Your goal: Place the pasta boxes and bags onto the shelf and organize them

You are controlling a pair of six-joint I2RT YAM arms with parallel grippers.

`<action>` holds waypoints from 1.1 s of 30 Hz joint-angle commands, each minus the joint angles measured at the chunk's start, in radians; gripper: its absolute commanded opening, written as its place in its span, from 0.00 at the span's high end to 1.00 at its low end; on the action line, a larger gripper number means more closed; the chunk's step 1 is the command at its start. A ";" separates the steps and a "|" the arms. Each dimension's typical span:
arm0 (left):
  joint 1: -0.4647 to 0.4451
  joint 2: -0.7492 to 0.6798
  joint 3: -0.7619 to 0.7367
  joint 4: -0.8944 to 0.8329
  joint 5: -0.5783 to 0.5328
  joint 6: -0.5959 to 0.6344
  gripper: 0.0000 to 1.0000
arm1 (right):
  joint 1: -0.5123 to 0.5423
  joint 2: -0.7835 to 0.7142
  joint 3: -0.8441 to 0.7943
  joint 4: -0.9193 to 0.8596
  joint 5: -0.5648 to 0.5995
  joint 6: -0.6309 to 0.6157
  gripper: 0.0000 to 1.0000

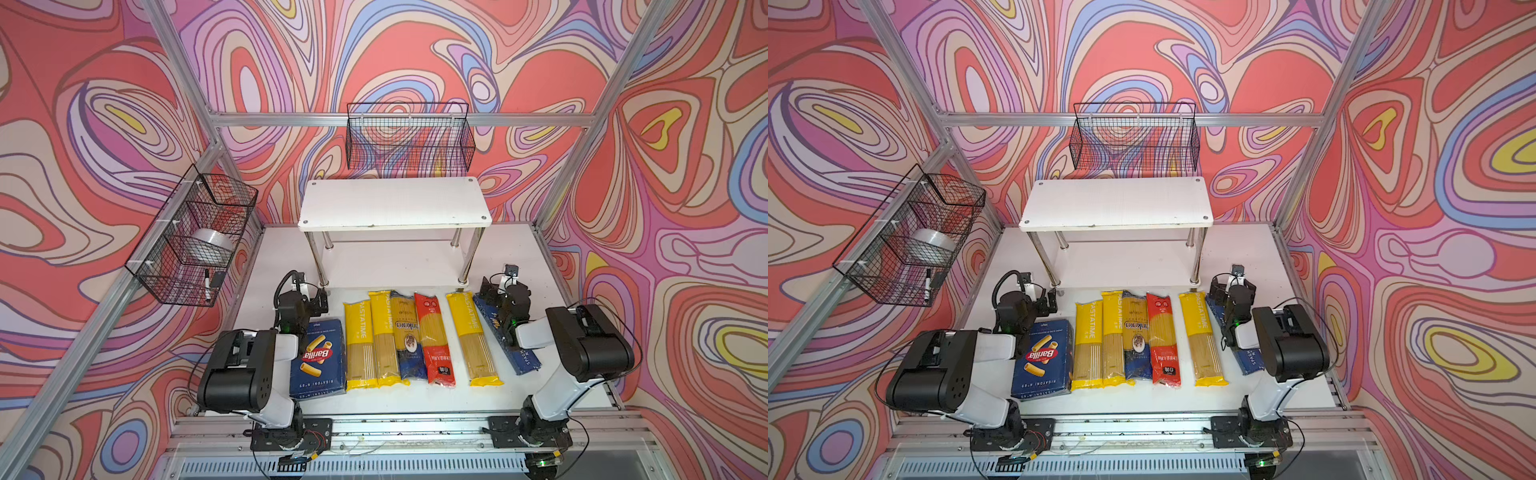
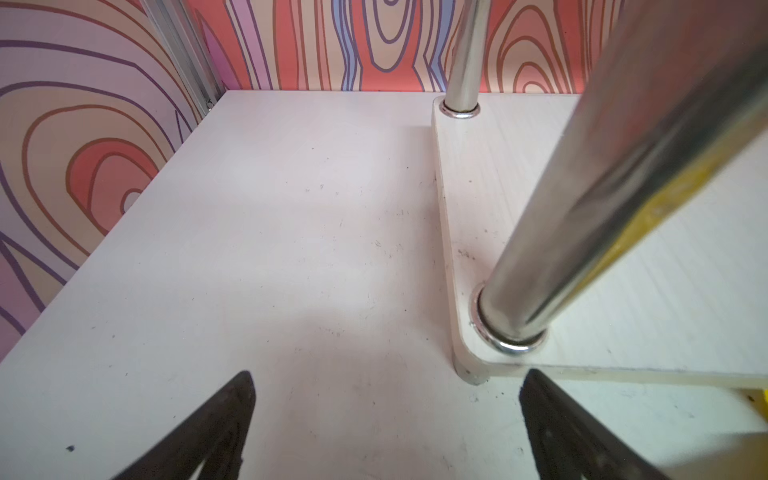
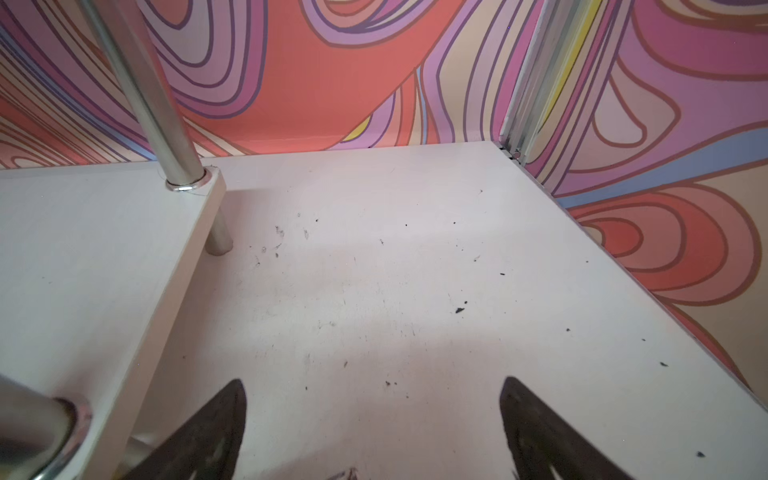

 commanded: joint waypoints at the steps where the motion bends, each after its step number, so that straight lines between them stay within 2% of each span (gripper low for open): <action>1: -0.002 0.005 0.005 0.022 0.009 0.007 0.00 | -0.006 -0.004 0.009 0.003 -0.005 -0.002 0.02; 33: -0.002 0.004 0.005 0.023 0.011 0.009 0.00 | -0.020 -0.007 0.016 -0.013 -0.019 0.009 0.02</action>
